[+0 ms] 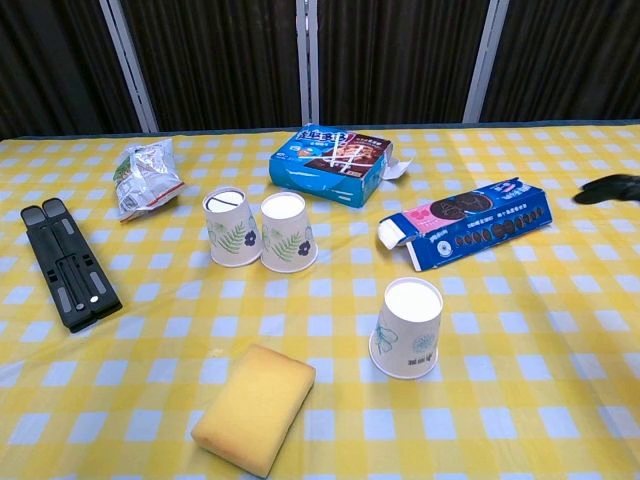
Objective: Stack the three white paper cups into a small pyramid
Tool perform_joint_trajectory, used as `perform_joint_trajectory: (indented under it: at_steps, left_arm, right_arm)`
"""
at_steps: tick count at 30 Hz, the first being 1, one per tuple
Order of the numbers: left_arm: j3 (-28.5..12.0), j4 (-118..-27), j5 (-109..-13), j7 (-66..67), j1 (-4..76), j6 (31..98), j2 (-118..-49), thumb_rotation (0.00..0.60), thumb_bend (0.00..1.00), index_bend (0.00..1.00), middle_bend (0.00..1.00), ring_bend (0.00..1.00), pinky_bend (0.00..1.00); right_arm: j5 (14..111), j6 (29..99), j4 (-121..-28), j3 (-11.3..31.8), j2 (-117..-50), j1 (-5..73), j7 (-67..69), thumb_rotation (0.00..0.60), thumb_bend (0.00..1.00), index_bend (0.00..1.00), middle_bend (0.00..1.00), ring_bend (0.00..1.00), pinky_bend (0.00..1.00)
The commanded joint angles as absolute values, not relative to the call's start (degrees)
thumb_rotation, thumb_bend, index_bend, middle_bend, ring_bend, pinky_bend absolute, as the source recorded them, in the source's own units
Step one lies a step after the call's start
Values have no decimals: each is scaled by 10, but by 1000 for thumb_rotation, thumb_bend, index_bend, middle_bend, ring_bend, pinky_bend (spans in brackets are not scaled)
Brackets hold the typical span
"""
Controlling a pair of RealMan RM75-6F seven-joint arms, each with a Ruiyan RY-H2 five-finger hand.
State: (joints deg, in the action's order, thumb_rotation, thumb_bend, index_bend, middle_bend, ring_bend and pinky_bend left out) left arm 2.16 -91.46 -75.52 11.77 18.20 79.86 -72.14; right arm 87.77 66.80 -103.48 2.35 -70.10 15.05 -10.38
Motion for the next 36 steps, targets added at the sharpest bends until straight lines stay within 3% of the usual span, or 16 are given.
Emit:
perform_joint_trajectory:
  at_steps: [1,10,36]
  left_arm:
    - [15,-913,-766,108,173,816,-718,600,204,0,0,0,0]
    - [6,-911,-778,85,166,813,-709,600,204,0,0,0,0]
    - [-13,-914,-792,56,154,795,-697,600,203,0,0,0,0]
  right_arm:
    - [826,604,-1058,46,-759,200,-165,600,103,127,0,0,0]
    - [737,585,-1046,72,-846,238,-254,600,176,169,0,0,0]
    - [655,586,-996,77,-935,287,-290,600,280,309,8,0,0]
